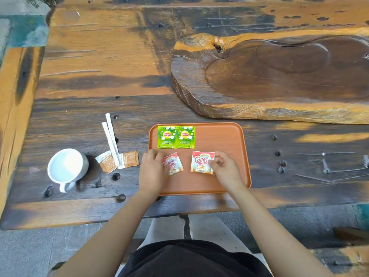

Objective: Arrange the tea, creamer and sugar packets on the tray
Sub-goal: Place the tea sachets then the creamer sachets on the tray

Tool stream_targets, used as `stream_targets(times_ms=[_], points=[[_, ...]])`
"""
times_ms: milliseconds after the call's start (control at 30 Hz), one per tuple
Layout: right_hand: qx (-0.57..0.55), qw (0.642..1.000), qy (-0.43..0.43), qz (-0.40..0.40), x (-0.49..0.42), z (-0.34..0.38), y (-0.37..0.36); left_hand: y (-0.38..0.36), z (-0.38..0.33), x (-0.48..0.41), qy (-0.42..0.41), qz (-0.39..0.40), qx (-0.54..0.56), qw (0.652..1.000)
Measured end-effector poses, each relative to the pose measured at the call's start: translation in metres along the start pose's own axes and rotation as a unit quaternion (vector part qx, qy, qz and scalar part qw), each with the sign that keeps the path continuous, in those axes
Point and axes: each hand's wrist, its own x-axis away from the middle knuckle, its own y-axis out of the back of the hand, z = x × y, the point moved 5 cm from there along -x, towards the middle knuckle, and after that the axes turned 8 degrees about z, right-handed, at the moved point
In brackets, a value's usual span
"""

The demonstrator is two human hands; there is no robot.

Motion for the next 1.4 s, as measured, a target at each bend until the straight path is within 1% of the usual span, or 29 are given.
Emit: stream_targets(times_ms=[67,133,400,533,633,700,900,933,1000,1067,1133,1200,1400], points=[[0.02,1.0,-0.004,-0.001,-0.004,-0.001,-0.004,-0.007,-0.003,0.007,-0.011,0.007,0.005,1.0],[0.045,0.999,-0.007,0.004,-0.009,-0.002,-0.011,-0.012,-0.006,0.012,-0.031,0.018,-0.014,0.999],[0.165,0.986,0.003,0.026,-0.024,0.007,-0.046,-0.009,0.0,0.007,-0.071,0.007,-0.007,0.997],[0.223,0.975,0.002,-0.008,-0.023,0.007,-0.049,-0.009,0.001,0.006,-0.075,0.014,0.004,0.997],[0.297,0.954,-0.01,-0.049,-0.02,0.01,-0.047,-0.009,-0.002,0.006,-0.078,0.013,0.003,0.997],[0.338,0.939,-0.005,-0.061,-0.019,0.014,-0.048,-0.009,-0.003,0.006,-0.079,0.011,0.004,0.997],[0.36,0.931,-0.012,-0.058,-0.013,0.016,-0.053,-0.011,-0.001,0.006,-0.073,0.019,0.013,0.997],[0.365,0.929,-0.003,-0.064,-0.012,0.016,-0.053,-0.011,-0.001,0.005,-0.074,0.02,0.013,0.997],[0.385,0.919,0.044,-0.068,-0.009,0.019,-0.055,-0.01,-0.001,0.005,-0.076,0.019,0.014,0.997],[0.425,0.898,0.104,-0.037,-0.006,0.021,-0.062,-0.011,-0.001,0.006,-0.077,0.016,0.015,0.997],[0.464,0.876,0.133,-0.001,-0.005,0.02,-0.069,-0.011,0.0,0.007,-0.077,0.014,0.019,0.997],[0.476,0.869,0.132,0.01,-0.006,0.018,-0.071,-0.011,0.001,0.007,-0.074,0.015,0.022,0.997],[0.475,0.873,0.115,0.007,-0.009,0.019,-0.07,-0.011,0.001,0.006,-0.07,0.024,0.015,0.997]])
